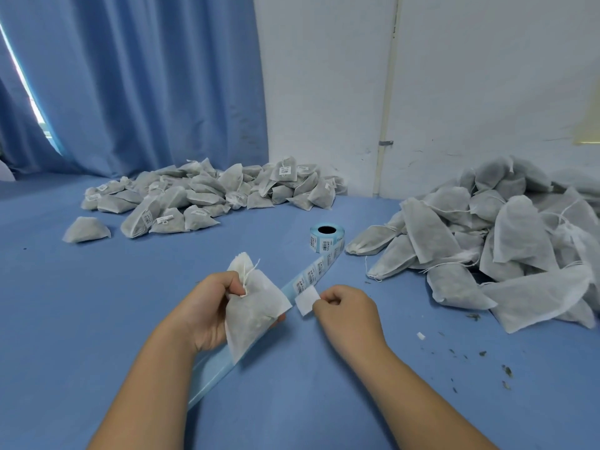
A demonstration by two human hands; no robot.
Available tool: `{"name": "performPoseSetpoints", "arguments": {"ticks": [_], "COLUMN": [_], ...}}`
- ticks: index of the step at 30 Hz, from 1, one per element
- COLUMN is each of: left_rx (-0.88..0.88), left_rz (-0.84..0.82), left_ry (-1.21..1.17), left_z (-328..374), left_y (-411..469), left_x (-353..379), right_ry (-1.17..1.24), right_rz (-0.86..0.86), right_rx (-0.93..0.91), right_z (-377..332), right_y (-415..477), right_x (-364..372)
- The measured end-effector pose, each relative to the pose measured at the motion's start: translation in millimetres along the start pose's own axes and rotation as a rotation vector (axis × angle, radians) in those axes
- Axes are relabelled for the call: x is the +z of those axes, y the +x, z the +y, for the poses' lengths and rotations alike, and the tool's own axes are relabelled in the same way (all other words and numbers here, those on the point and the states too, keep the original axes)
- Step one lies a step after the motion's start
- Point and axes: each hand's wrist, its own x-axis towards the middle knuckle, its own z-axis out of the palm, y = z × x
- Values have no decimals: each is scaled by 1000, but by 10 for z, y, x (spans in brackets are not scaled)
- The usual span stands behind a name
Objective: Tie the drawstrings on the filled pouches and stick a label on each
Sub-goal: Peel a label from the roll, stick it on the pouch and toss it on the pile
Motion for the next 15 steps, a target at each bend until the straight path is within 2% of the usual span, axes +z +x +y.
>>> {"name": "performPoseSetpoints", "arguments": {"ticks": [5, 7, 10, 15], "left_rx": [155, 213, 191, 156], "left_rz": [97, 94, 27, -65], "left_ry": [6, -47, -50, 359], "left_z": [-18, -39, -124, -357], "left_y": [-73, -105, -97, 53], "left_x": [82, 190, 488, 1222], "right_ry": [132, 184, 218, 301], "right_rz": [19, 33, 72, 220], "right_rx": [8, -12, -65, -21], "right_z": [59, 90, 157, 383], "right_y": [-135, -213, -308, -354], "right_x": [-399, -595, -925, -1479]}}
